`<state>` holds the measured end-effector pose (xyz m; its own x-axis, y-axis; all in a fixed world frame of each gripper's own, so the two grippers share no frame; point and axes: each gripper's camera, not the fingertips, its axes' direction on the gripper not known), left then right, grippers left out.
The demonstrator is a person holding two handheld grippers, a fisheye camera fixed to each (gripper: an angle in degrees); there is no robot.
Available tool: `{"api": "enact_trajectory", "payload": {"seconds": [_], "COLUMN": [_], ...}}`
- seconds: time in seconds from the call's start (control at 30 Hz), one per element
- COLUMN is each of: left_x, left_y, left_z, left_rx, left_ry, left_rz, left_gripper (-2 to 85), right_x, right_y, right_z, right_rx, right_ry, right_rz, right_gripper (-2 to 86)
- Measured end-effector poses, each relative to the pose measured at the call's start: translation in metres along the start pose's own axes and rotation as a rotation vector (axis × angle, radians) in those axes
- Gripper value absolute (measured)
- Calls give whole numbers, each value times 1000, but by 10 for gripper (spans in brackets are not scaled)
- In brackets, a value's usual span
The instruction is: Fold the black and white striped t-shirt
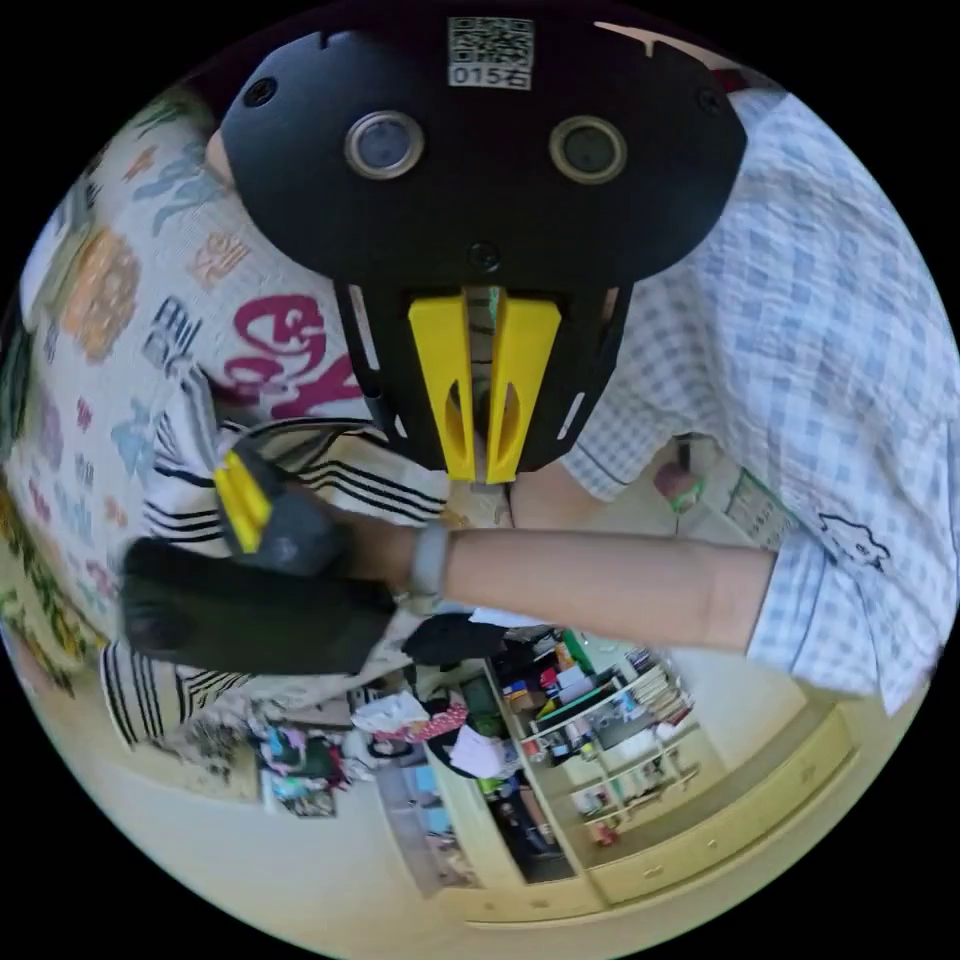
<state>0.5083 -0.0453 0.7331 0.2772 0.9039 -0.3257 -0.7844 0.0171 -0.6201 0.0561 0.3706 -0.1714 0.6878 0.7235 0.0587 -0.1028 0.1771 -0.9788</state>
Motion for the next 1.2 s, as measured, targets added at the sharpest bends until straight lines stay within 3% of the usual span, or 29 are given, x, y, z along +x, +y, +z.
{"api": "enact_trajectory", "payload": {"seconds": [0.2,0.3,0.47,0.57,0.77,0.87,0.97,1.07,1.2], "left_x": [43,37,3,3,16,31,41,41,36], "left_y": [104,183,350,427,486,498,514,557,635], "left_z": [-4,-21,19,62,164,217,242,243,209], "left_rx": [89,154,118,156,159,143,96,283,404], "left_ry": [-182,-198,70,199,476,640,604,766,704], "left_rz": [-319,-595,-1156,-1370,-1502,-1527,-1530,-1541,-1535], "left_gripper": [3,3,20,67,102,98,49,11,-2], "right_x": [99,158,240,279,329,353,379,388,388], "right_y": [19,14,3,2,-10,-12,-8,-2,23], "right_z": [-19,-19,25,55,93,106,105,90,33], "right_rx": [51,48,-80,-133,-162,-161,-106,-66,30], "right_ry": [137,234,226,148,6,-22,-159,-150,-91], "right_rz": [239,347,472,551,627,645,706,703,679], "right_gripper": [46,53,67,71,69,24,5,-1,-3]}}
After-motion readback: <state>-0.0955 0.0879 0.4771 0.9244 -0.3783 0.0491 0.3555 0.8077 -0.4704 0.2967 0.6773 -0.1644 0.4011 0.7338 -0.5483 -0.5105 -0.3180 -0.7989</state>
